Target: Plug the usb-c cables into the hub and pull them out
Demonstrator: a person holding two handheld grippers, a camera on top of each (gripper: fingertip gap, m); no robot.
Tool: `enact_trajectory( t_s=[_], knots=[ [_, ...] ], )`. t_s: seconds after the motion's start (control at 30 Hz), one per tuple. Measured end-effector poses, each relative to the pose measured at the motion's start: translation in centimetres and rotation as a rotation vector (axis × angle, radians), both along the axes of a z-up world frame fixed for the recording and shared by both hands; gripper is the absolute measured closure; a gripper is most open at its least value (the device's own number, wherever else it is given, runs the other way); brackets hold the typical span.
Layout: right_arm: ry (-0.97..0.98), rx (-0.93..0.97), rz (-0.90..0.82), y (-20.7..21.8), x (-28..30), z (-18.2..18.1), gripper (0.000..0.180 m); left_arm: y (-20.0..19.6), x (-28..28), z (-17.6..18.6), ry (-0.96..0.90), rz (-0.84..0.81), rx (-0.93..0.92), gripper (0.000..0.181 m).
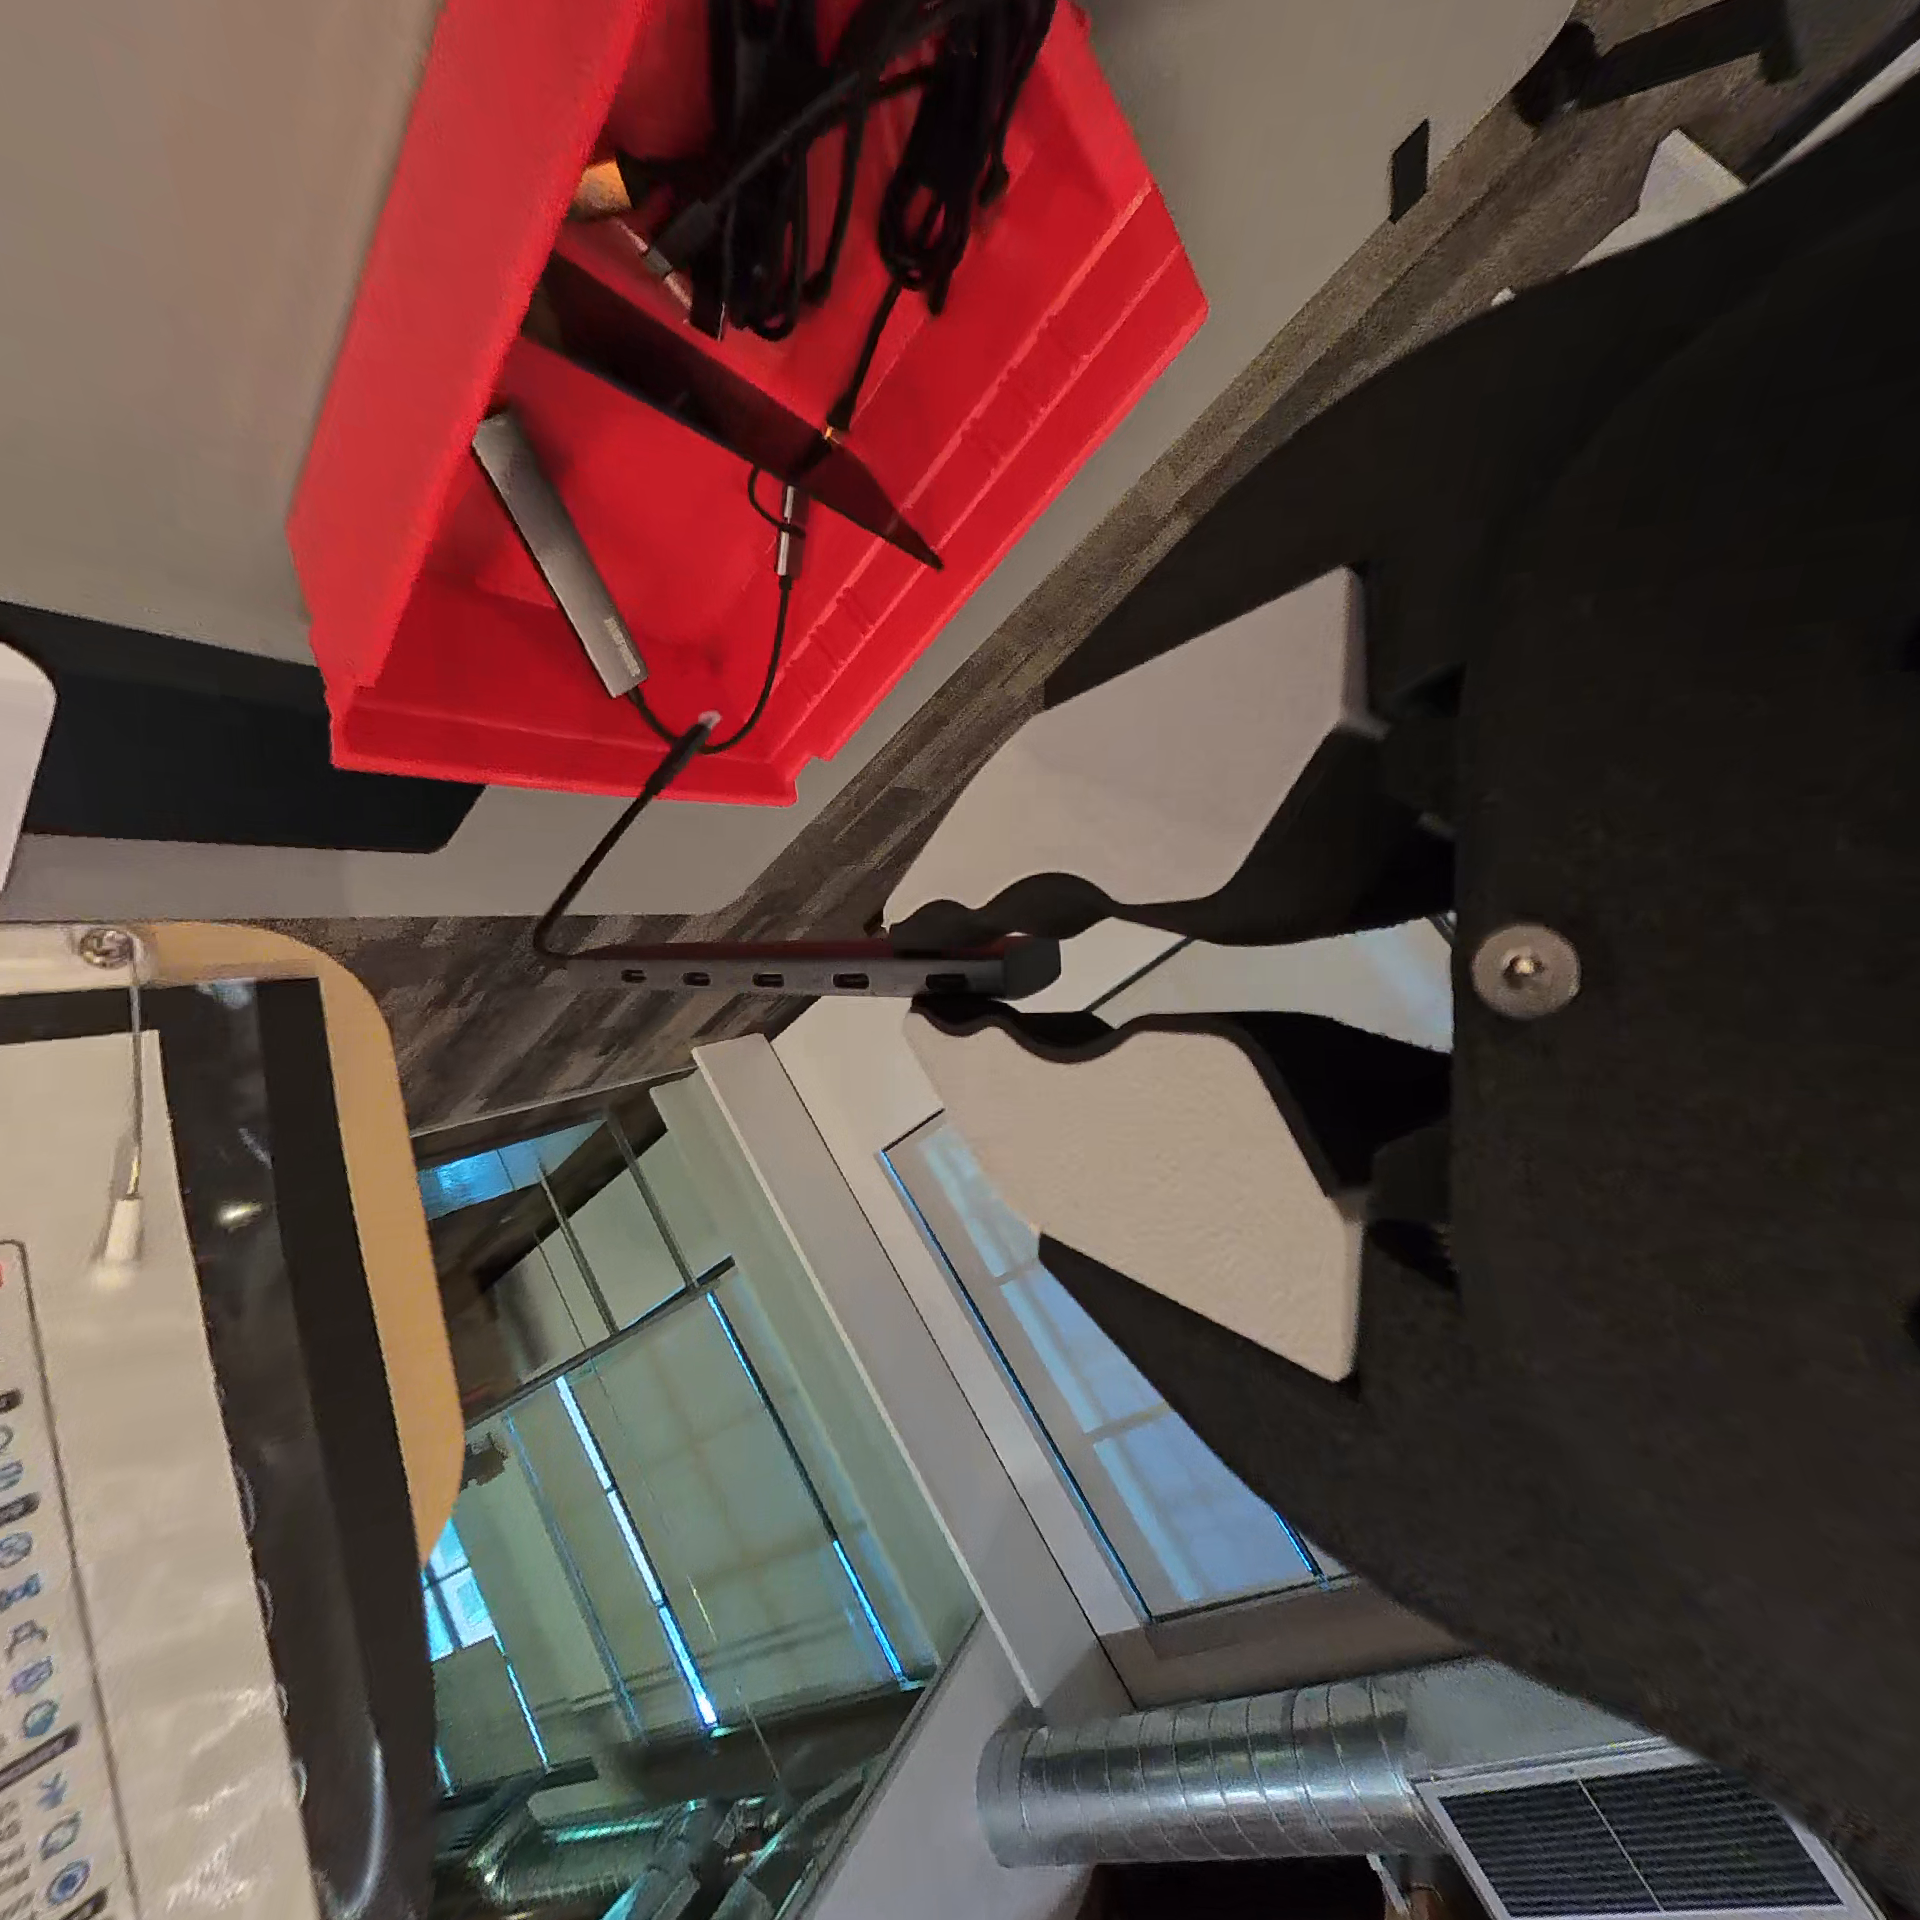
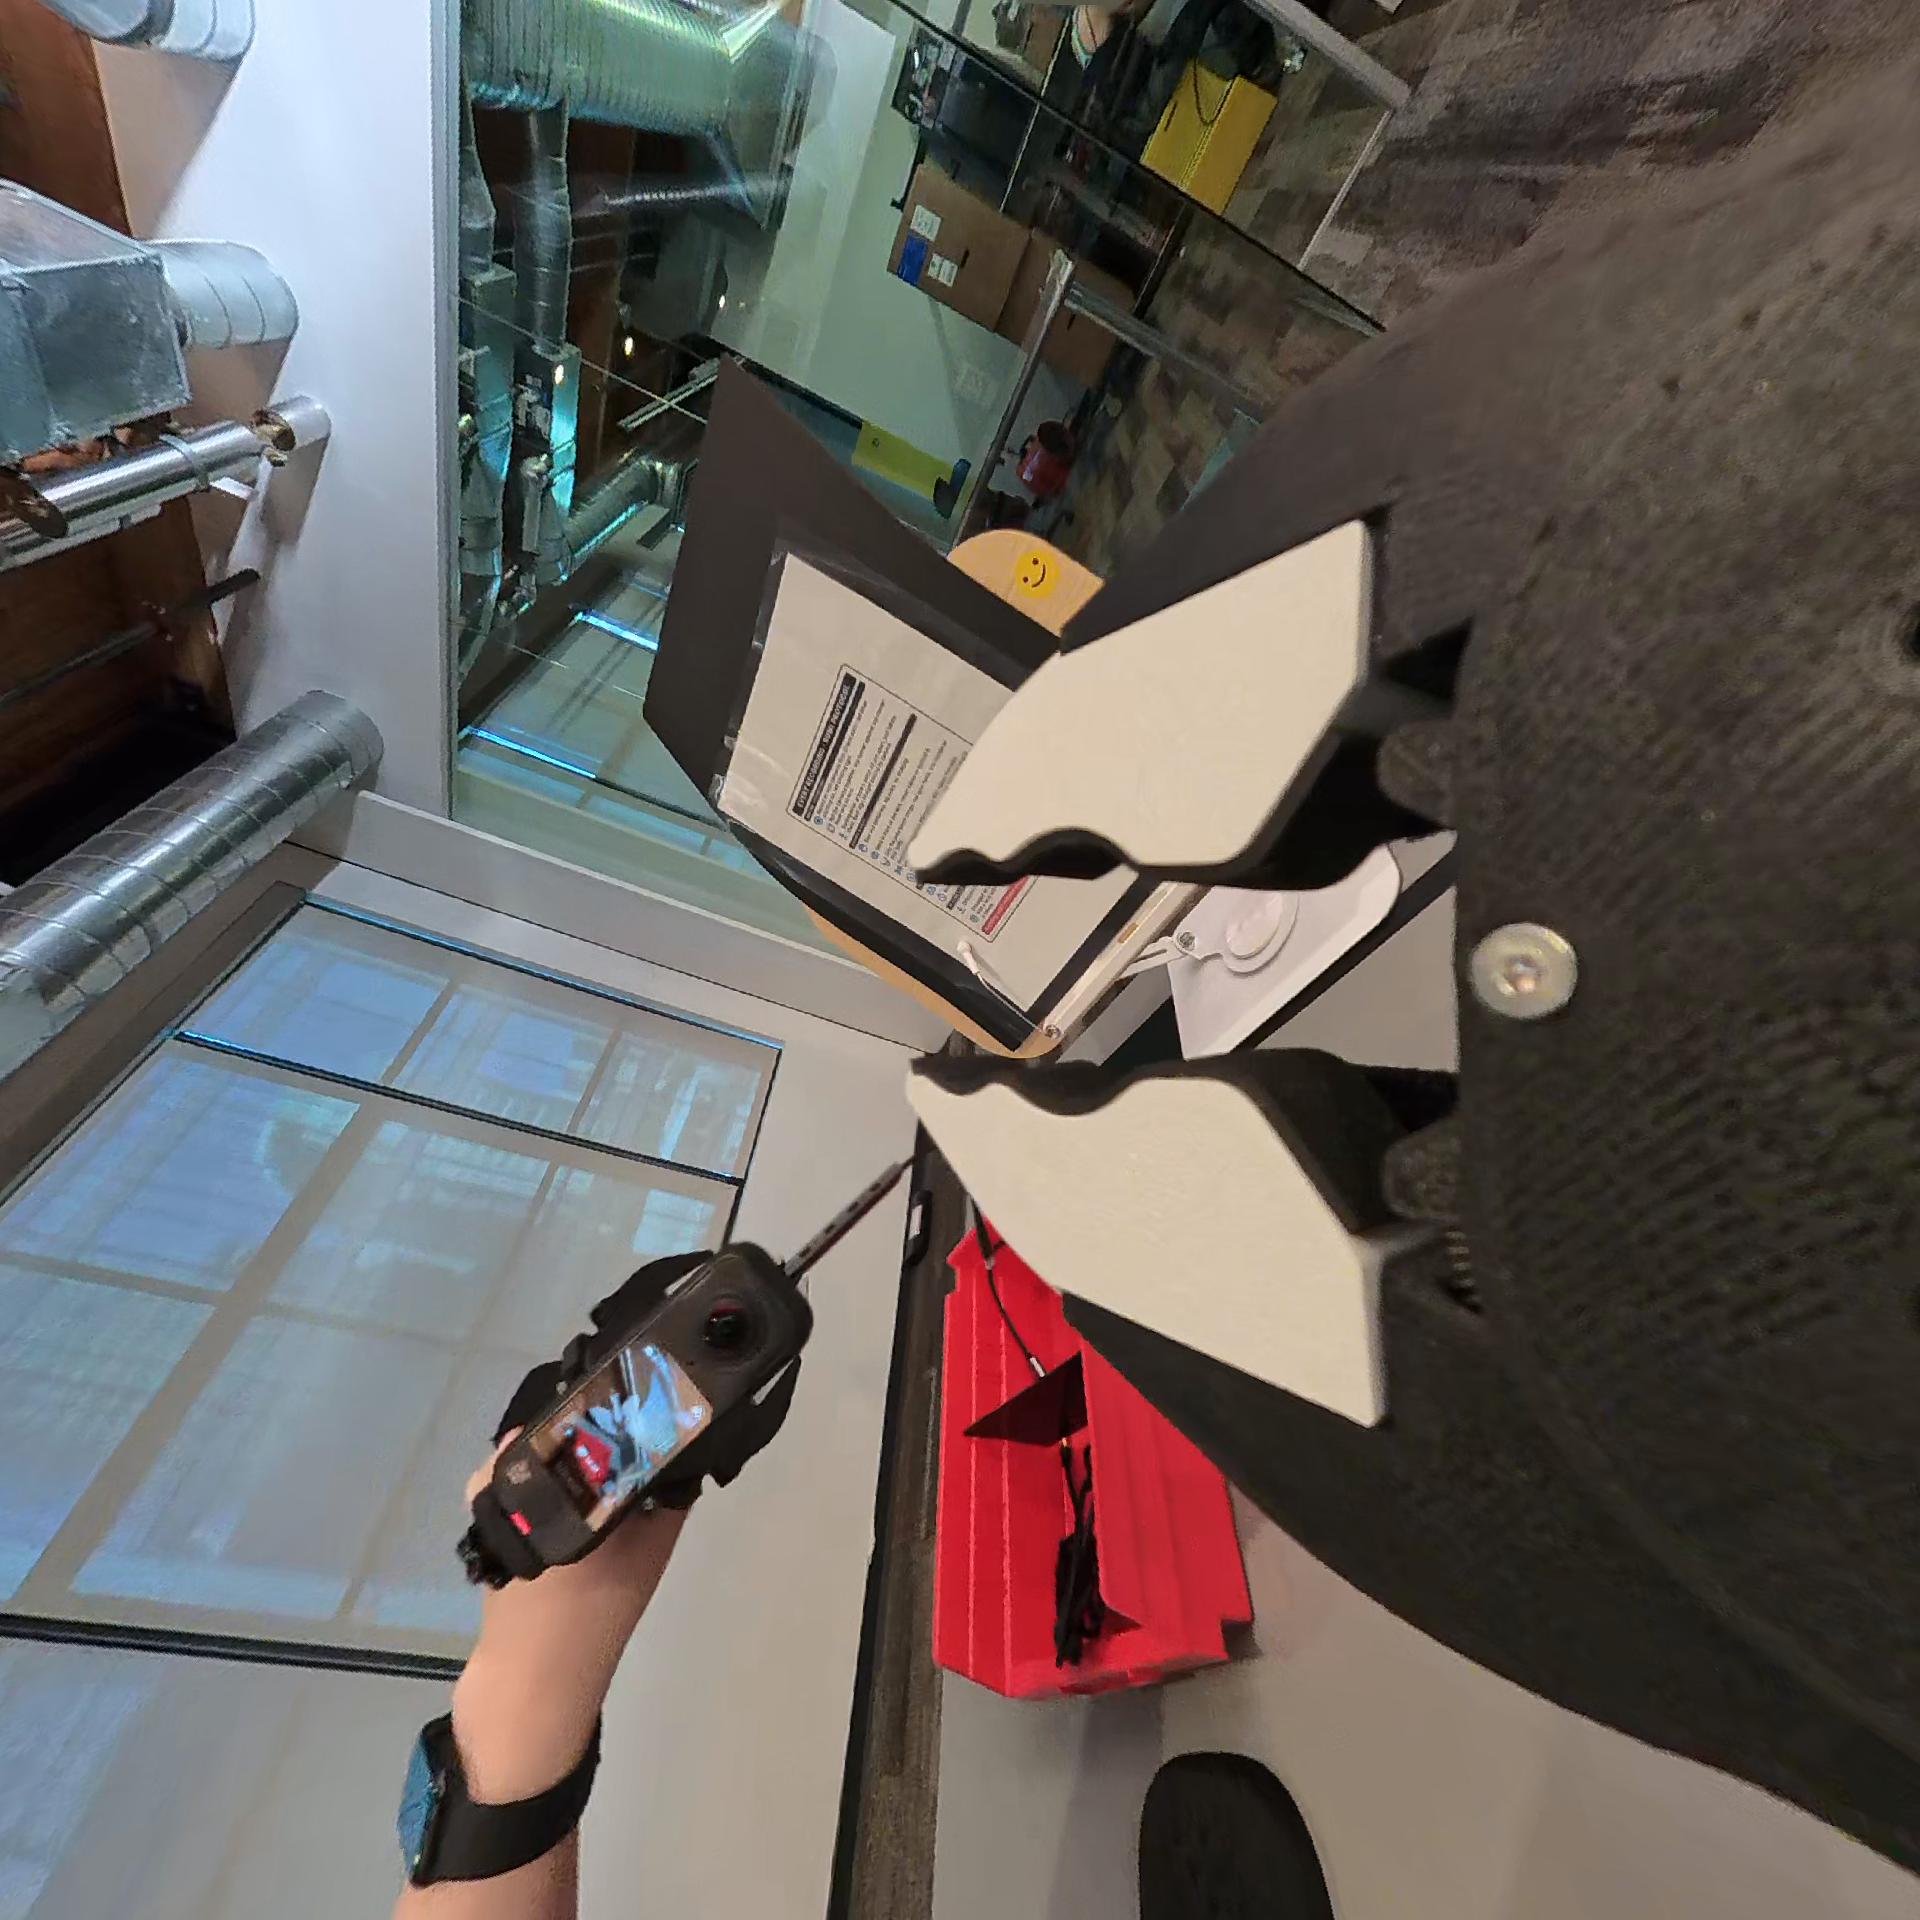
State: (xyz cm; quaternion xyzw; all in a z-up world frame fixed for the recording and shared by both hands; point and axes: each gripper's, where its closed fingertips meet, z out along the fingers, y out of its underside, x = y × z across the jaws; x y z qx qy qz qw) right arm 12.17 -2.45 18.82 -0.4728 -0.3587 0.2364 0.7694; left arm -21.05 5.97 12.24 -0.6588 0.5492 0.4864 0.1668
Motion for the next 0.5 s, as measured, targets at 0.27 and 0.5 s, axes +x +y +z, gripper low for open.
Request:
enact_trajectory(
  t_s=[0.27,0.5],
  knots=[
    [0.014,0.009,-0.009,-0.4,1.1,0.3,0.148,-0.3,4.2,9.5,0.007,-0.061,0.165,0.173],
    [0.019,0.015,-0.014,-1.0,2.1,0.5,0.148,-4.2,12.9,8.2,-0.253,-0.273,0.056,0.173]
  ],
)
